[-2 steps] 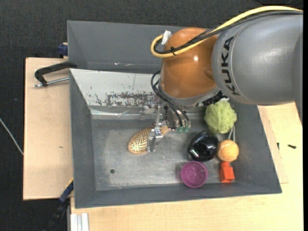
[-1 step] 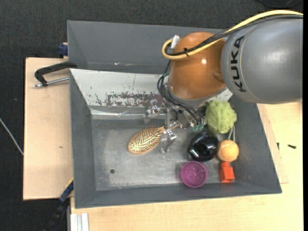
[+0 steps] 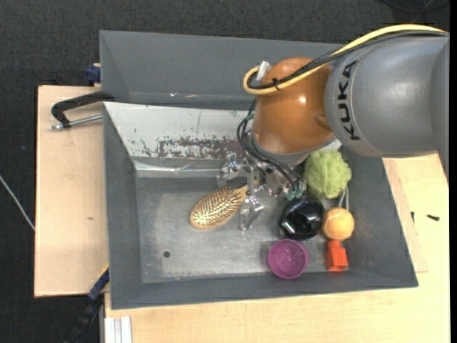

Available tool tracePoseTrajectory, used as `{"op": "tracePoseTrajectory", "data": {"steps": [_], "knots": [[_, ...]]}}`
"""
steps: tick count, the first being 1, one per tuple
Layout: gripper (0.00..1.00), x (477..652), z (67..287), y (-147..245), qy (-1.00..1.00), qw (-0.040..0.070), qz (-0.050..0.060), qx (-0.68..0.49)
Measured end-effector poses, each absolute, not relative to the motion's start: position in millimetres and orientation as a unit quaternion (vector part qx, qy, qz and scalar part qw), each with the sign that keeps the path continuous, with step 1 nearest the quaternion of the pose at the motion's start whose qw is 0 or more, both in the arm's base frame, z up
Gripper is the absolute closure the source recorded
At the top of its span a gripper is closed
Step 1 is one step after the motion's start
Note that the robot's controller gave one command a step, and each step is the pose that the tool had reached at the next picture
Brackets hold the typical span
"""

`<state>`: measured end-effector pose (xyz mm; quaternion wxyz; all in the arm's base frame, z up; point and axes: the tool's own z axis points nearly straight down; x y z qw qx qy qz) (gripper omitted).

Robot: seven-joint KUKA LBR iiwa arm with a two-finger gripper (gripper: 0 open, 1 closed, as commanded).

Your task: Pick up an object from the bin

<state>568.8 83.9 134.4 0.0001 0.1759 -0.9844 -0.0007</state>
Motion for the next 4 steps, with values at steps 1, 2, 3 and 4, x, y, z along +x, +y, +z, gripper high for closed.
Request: {"op": "tracePoseTrajectory", "data": {"steps": [1,2,3,4], "knots": [[0.00,577.1,83.7,79.8,-0.981,-0.003,-0.001,0.195],[1.00,584.6,73.9,81.6,-0.970,-0.006,-0.001,0.242],[1.00,584.6,73.9,81.6,-0.970,-0.006,-0.001,0.242],[1.00,583.7,76.9,81.5,-0.970,-0.004,-0.001,0.242]]}}
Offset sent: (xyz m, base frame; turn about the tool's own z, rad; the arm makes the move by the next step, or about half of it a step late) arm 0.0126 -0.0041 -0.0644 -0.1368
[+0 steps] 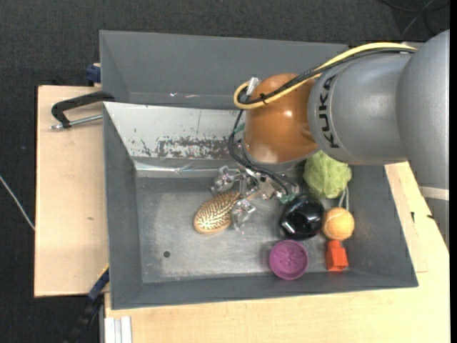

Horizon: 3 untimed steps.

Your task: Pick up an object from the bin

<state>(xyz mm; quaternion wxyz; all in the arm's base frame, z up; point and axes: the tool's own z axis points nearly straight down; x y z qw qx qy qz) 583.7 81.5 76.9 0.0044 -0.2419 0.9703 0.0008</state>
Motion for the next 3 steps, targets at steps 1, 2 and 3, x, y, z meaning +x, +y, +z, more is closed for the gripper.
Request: {"op": "tracePoseTrajectory", "data": {"steps": [1,2,3], "knots": [[1.00,582.6,88,81,0.970,0.002,0.001,-0.242],[1.00,583.4,99,82,0.970,0.003,0.001,-0.242],[1.00,583.7,107,82,0.970,0.003,0.000,-0.242]]}}
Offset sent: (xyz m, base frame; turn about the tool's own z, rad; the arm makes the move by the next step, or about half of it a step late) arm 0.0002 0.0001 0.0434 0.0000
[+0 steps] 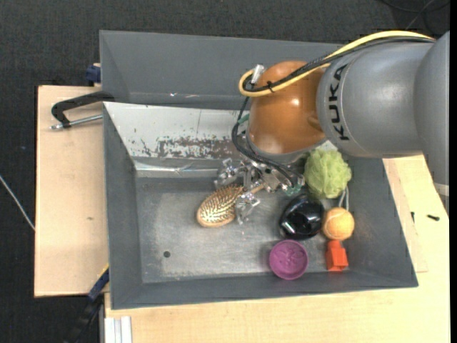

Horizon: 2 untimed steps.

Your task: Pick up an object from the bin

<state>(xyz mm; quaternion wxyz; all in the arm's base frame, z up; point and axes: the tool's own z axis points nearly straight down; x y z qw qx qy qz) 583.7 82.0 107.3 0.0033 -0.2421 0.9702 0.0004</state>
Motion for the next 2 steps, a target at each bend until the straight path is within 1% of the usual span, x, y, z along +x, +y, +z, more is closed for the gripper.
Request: {"op": "tracePoseTrajectory", "data": {"steps": [1,2], "knots": [[1.00,582.9,117,82,0.970,0.001,0.001,-0.242],[1.00,582.5,136,82,0.970,0.001,0.001,-0.242]]}}
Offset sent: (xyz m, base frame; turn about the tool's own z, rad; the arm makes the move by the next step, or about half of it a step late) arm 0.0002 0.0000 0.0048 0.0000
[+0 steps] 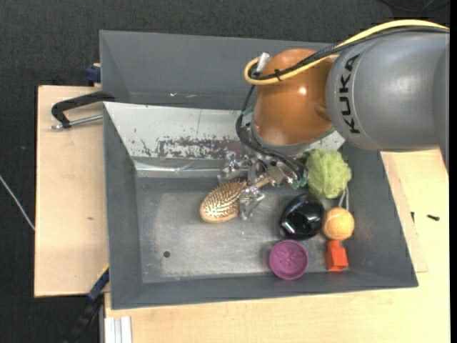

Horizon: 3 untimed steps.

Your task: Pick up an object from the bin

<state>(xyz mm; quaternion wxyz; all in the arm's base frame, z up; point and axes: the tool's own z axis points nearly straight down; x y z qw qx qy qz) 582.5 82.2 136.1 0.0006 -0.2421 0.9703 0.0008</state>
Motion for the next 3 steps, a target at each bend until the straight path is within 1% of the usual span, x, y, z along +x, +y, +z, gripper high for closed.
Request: {"op": "tracePoseTrajectory", "data": {"steps": [1,3], "knots": [[1.00,583.9,152,82,0.970,0.003,0.000,-0.242],[1.00,584.5,172,83,0.970,0.004,0.000,-0.242]]}}
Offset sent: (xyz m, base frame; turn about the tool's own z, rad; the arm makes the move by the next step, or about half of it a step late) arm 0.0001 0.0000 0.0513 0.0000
